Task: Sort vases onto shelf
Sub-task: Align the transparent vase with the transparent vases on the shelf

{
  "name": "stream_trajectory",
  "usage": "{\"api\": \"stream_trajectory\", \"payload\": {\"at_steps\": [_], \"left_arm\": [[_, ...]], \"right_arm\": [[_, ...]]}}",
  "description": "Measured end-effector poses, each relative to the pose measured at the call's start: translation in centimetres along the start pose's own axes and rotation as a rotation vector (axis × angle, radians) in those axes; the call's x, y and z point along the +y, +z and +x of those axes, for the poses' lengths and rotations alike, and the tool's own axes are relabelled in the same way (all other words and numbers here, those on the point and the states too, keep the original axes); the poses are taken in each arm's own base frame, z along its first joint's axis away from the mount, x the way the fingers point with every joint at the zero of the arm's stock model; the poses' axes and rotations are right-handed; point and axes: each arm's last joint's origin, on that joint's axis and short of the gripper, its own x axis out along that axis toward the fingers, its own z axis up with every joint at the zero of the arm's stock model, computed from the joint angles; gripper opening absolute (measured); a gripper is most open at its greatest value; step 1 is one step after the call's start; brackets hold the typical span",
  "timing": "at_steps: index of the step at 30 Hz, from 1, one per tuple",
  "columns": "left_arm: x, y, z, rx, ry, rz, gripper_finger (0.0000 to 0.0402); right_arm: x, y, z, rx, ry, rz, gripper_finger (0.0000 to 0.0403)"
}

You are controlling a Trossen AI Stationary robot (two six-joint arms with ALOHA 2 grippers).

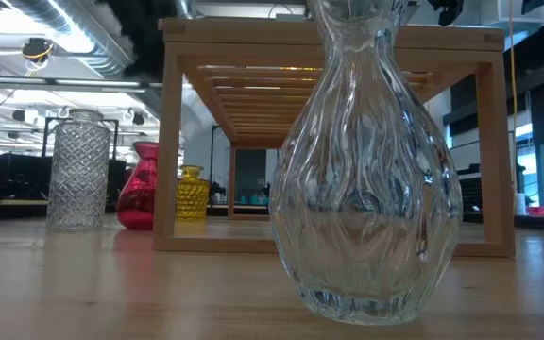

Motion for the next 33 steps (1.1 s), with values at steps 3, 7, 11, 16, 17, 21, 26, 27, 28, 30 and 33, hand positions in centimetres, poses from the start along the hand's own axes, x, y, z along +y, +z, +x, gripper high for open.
{"api": "stream_trajectory", "payload": {"at_steps": [3, 7, 11, 16, 17, 21, 26, 27, 28, 30, 33], "left_arm": [[-2.0, 2.6, -4.3, -0.223, -0.120, 0.009, 0.0017], [-4.7, 4.8, -6.3, -0.211, -0.138, 0.055, 0.0017], [-7.6, 6.7, -5.1, -0.080, -0.115, 0.129, 0.0017], [-10.4, 7.4, -2.4, 0.014, -0.122, 0.238, 0.0017], [-10.5, 7.2, -1.6, 0.043, -0.116, 0.241, 0.0017], [-11.3, 5.9, 0.2, 0.183, -0.009, 0.281, 0.0017], [-12.0, 5.6, 0.8, 0.197, 0.033, 0.324, 0.0017], [-12.1, 5.5, 0.8, 0.200, 0.026, 0.326, 0.0017], [-12.3, 5.4, 0.9, 0.204, 0.019, 0.331, 0.0017], [-12.5, 5.1, 1.3, 0.221, 0.018, 0.339, 0.0017], [-12.7, 4.8, 2.2, 0.244, 0.026, 0.346, 0.0017]], "right_arm": [[0.0, 0.0, 0.0, 0.001, 0.000, 0.000, 0.0266], [-0.1, -0.2, 0.1, 0.004, -0.012, -0.011, 0.0266], [-0.4, -0.6, 0.4, 0.019, -0.023, -0.010, 0.0266], [-0.5, -0.7, 0.5, 0.026, -0.022, -0.010, 0.0266], [-0.5, -0.7, 0.5, 0.027, -0.021, -0.007, 0.0266], [-0.5, -0.9, 0.5, 0.048, -0.011, 0.001, 0.0266], [-0.6, -1.0, 0.5, 0.073, -0.012, 0.007, 0.0266], [-0.6, -1.1, 0.5, 0.076, -0.014, 0.007, 0.0266], [-0.6, -1.1, 0.5, 0.078, -0.015, 0.007, 0.0266], [-0.6, -1.1, 0.5, 0.078, -0.015, 0.007, 0.0266], [-0.6, -1.1, 0.5, 0.080, -0.015, 0.007, 0.0266]]}}
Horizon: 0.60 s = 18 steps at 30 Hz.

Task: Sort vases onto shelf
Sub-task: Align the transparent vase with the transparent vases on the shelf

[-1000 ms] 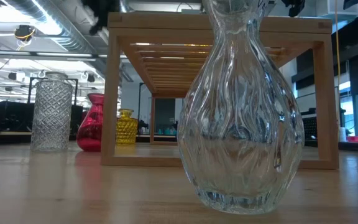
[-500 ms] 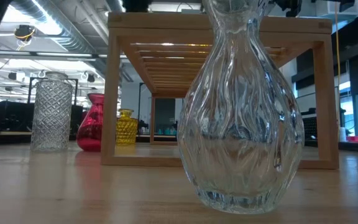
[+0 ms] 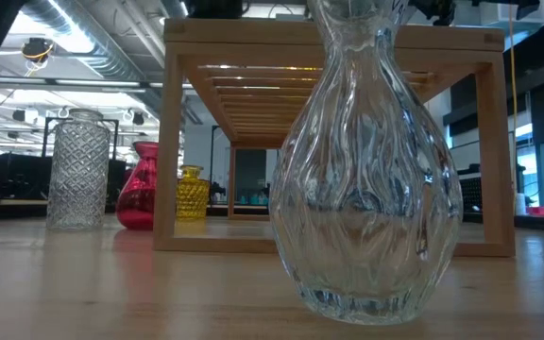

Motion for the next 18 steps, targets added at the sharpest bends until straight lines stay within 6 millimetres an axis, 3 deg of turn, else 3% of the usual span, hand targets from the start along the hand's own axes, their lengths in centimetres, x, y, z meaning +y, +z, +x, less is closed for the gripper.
{"api": "stream_trajectory", "payload": {"at_steps": [10, 18], "left_arm": [[-0.1, 0.0, 2.2, 0.032, -0.014, 0.002, 0.0027], [-0.1, 0.2, 2.7, 0.010, -0.018, 0.006, 0.0048]], "right_arm": [[0.0, 0.0, 0.0, 0.000, 0.000, 0.000, 0.0266], [0.0, 0.0, 0.0, 0.000, 0.002, 0.024, 0.0266]]}}
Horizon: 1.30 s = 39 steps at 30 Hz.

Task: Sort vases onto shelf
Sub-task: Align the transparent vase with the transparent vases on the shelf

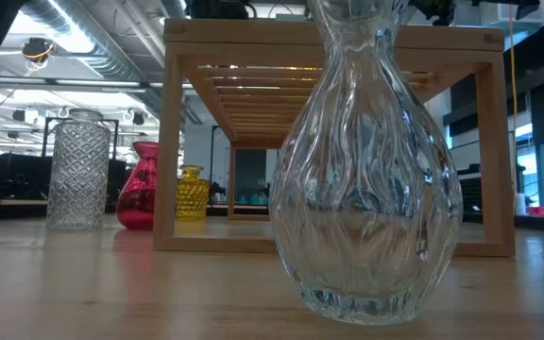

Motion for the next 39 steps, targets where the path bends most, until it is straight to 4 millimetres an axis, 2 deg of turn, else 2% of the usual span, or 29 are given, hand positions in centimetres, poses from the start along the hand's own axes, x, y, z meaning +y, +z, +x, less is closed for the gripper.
{"api": "stream_trajectory", "payload": {"at_steps": [9, 22, 25, 33, 39], "left_arm": [[-0.4, 0.7, 0.0, -0.068, -0.077, 0.040, 0.0051], [-0.7, 0.7, 0.0, -0.074, -0.078, 0.088, 0.0055], [-0.7, 0.7, -0.1, -0.076, -0.079, 0.091, 0.0070], [-0.6, 0.9, -0.1, -0.099, -0.051, 0.067, 0.0144], [-0.7, 1.4, -0.1, -0.145, -0.080, 0.061, 0.0171]], "right_arm": [[0.1, 0.0, 0.0, 0.012, 0.021, 0.003, 0.0266], [0.1, 0.0, 0.0, 0.013, 0.022, 0.003, 0.0266], [0.1, 0.0, 0.0, 0.013, 0.022, 0.003, 0.0266], [0.1, 0.0, 0.0, 0.013, 0.022, 0.003, 0.0266], [0.1, 0.0, 0.0, 0.013, 0.021, 0.003, 0.0266]]}}
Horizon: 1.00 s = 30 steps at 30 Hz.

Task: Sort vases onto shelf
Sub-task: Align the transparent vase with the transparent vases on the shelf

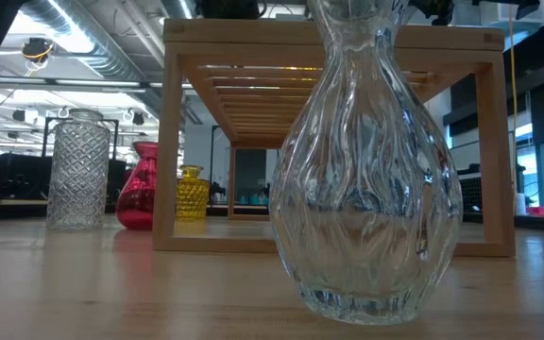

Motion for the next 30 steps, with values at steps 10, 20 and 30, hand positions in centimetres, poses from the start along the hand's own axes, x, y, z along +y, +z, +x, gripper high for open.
{"api": "stream_trajectory", "payload": {"at_steps": [10, 20, 30], "left_arm": [[0.3, 0.1, 0.0, -0.010, -0.008, -0.007, 0.0176], [1.5, 0.5, -0.2, -0.049, -0.113, -0.084, 0.0176], [1.6, 0.4, -0.3, -0.040, -0.163, -0.094, 0.0176]], "right_arm": [[0.0, -0.1, 0.0, 0.010, 0.003, 0.017, 0.0266], [0.0, -0.1, 0.0, 0.011, 0.006, 0.027, 0.0266], [0.0, -0.1, 0.0, 0.017, 0.016, 0.027, 0.0266]]}}
